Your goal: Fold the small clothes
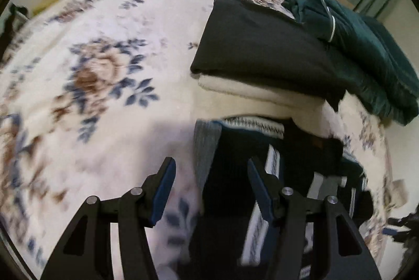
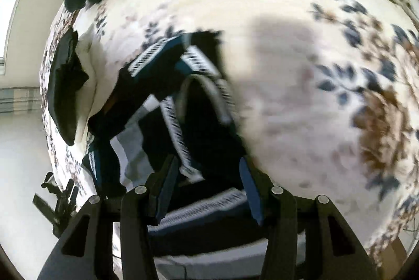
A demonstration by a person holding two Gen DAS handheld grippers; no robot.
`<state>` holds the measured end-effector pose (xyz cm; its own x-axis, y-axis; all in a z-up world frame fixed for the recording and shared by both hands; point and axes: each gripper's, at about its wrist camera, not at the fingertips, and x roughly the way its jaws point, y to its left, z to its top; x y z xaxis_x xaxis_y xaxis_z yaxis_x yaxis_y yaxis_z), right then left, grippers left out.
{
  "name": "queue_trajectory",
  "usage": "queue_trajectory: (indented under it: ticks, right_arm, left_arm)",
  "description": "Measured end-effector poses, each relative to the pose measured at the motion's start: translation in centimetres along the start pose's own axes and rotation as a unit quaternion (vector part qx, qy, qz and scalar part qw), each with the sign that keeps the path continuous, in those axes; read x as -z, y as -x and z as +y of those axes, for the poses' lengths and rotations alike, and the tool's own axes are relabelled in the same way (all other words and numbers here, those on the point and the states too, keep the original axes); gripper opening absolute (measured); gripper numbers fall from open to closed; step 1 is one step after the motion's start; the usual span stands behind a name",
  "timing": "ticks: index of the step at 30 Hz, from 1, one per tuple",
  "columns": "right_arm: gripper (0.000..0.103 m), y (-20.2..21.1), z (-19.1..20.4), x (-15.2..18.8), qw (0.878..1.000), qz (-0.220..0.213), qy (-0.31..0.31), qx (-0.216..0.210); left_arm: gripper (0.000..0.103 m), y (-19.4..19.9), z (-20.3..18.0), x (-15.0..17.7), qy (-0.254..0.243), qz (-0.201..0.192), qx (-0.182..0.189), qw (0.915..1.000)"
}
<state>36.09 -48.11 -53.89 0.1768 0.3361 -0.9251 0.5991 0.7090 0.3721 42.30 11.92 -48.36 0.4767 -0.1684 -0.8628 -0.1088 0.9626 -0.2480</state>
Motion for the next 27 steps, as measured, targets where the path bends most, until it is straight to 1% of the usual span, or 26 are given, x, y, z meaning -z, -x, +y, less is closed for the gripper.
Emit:
queue_trajectory:
  ticks: [1,2,3,4,5,7,9,10,11,13,14,17,19,21,22,23,24,26,27]
  right_arm:
    - [0.051,0.6,-0.7,0.0,1.000,0.004,0.004,0.000]
    - [0.051,1.2,-1.6,0.0,1.000,0.010,0.011,0.001]
    - [0.051,1.7,-2.5,-0.1,1.000,0.018,0.016,0.000]
    - [0.051,1.9,-2.9,-0.1,0.999,0.025,0.020,-0.004]
    - [0.051,1.9,-3.4,-0.1,0.999,0.037,0.027,-0.012]
    - [0.051,1.8,-4.8,-1.3,0.997,0.060,0.037,-0.027]
    - [0.051,1.1,-5.8,-3.8,0.994,0.083,0.047,-0.054]
    - [0.051,0.6,-6.0,-5.1,0.993,0.089,0.053,-0.061]
    - [0.051,-0.2,-6.0,-6.7,0.992,0.092,0.062,-0.065]
    - [0.051,-2.1,-5.8,-10.3,0.989,0.104,0.073,-0.073]
    - [0.051,-3.1,-5.4,-11.6,0.988,0.110,0.074,-0.083]
    - [0.051,-6.5,-3.7,-15.6,0.979,0.131,0.088,-0.132]
    - [0.051,-9.2,-2.8,-17.7,0.976,0.141,0.085,-0.142]
    - [0.051,-11.8,-2.3,-18.9,0.971,0.162,0.069,-0.162]
    - [0.047,-12.9,-2.0,-19.2,0.967,0.170,0.062,-0.180]
    - [0.034,-13.9,-1.6,-19.4,0.963,0.175,0.064,-0.193]
    - [0.006,-14.5,-1.1,-19.3,0.962,0.175,0.074,-0.196]
    - [0.006,-14.6,0.0,-19.4,0.971,0.151,0.105,-0.155]
    - [0.005,-13.9,0.5,-19.8,0.974,0.127,0.119,-0.144]
  left_arm:
    - [0.058,1.1,-0.7,0.7,-0.001,-0.007,-0.010,0.9999]
    - [0.064,2.8,-1.6,2.2,-0.004,-0.020,-0.021,0.9996]
    - [0.084,3.5,-1.9,2.7,-0.004,-0.025,-0.026,0.9993]
    - [0.099,4.3,-2.5,3.6,-0.006,-0.030,-0.033,0.9990]
    - [0.101,5.3,-3.5,4.9,-0.010,-0.033,-0.047,0.9983]
    - [0.101,6.3,-5.3,6.9,-0.014,-0.028,-0.078,0.9964]
    - [0.101,7.4,-6.9,9.9,-0.003,-0.019,-0.105,0.9943]
    - [0.101,7.9,-8.0,12.3,0.009,-0.009,-0.119,0.9928]
    - [0.101,7.9,-8.6,13.8,0.017,-0.002,-0.130,0.9913]
    - [0.101,7.4,-10.3,18.3,0.044,0.026,-0.156,0.9864]
    - [0.101,7.0,-10.8,20.1,0.054,0.040,-0.164,0.9841]
    - [0.101,5.4,-12.6,26.0,0.084,0.087,-0.185,0.9753]
    - [0.101,4.8,-13.5,28.7,0.093,0.109,-0.189,0.9716]
    - [0.101,4.3,-14.6,30.9,0.091,0.127,-0.193,0.9686]
    - [0.101,4.1,-15.1,31.6,0.085,0.133,-0.197,0.9677]
    - [0.101,4.1,-15.7,32.1,0.079,0.135,-0.196,0.9682]
    - [0.101,4.1,-16.1,32.3,0.072,0.135,-0.194,0.9690]
    - [0.101,4.3,-16.9,32.4,0.056,0.132,-0.192,0.9708]
    - [0.101,4.4,-17.2,32.4,0.050,0.130,-0.189,0.9720]
